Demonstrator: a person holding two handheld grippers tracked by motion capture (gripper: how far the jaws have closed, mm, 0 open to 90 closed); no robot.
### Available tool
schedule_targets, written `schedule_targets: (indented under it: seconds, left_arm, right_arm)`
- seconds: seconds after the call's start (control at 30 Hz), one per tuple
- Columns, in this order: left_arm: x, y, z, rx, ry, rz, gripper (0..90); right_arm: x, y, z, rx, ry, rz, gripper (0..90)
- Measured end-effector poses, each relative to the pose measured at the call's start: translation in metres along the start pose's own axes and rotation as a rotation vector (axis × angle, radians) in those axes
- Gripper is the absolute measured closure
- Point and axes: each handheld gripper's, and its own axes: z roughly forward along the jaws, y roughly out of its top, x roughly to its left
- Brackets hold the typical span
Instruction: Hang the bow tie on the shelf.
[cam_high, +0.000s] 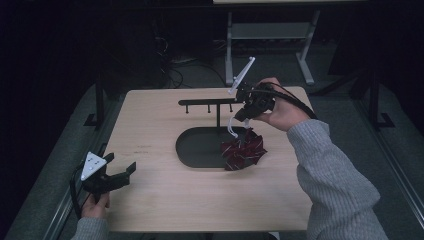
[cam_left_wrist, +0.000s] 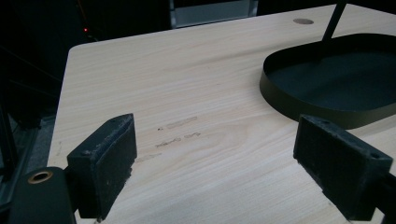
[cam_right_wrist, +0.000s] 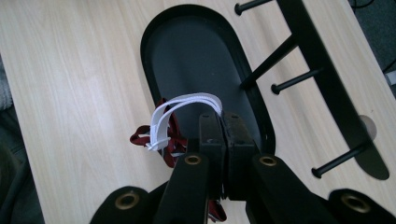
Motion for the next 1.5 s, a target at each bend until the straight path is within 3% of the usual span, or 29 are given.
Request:
schedule_targets:
  seconds: [0.7,1.13,1.5]
  left_arm:
    - [0.001,0.000,-0.001,0.000,0.005,-0.002,12.8]
    - [0.003,-0.001,-0.001,-0.004,0.006,-0.007,12.8]
    - [0.002,-0.001,-0.001,-0.002,0.002,-0.014,12.8]
  right_arm:
    - [-0.023,0.022,0.005,0.008,0.001,0.015,87.9]
    - [-0.037,0.033,0.019,0.031,0.011,0.033,87.9]
    - [-0.050,0.030,0.027,0.047,0.012,0.076,87.8]
